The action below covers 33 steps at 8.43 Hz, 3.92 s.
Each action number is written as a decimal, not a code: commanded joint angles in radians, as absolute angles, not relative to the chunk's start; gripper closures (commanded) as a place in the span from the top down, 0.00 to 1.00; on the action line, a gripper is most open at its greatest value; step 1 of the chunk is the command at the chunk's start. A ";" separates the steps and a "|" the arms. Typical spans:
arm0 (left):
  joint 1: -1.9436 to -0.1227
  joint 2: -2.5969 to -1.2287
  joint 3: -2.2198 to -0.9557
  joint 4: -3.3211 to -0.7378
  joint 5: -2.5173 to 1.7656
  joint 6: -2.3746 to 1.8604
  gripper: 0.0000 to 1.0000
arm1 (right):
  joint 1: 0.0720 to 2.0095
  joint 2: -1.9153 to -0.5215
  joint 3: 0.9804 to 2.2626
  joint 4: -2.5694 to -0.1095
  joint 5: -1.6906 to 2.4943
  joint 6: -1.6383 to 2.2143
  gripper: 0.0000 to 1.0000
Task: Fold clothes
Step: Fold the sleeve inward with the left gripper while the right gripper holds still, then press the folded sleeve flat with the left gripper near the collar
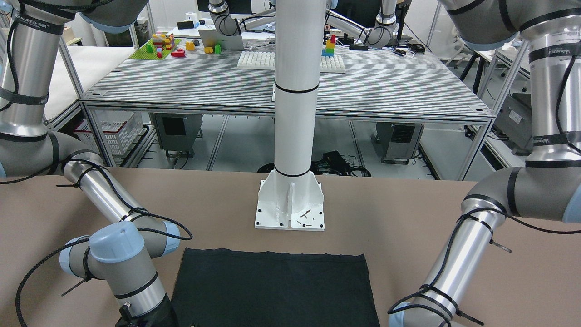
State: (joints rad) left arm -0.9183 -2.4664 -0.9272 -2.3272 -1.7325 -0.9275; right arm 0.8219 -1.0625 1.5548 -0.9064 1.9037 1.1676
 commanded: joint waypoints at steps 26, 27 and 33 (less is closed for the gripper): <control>-0.831 -2.641 -0.640 -2.436 -1.474 -1.068 0.95 | 0.792 -1.066 1.534 -0.904 1.796 1.161 0.94; -0.830 -2.651 -0.612 -2.436 -1.467 -1.068 0.95 | 0.792 -1.065 1.534 -0.904 1.796 1.161 0.94; -0.796 -2.700 -0.526 -2.437 -1.465 -1.068 0.79 | 0.790 -1.066 1.534 -0.904 1.789 1.160 0.94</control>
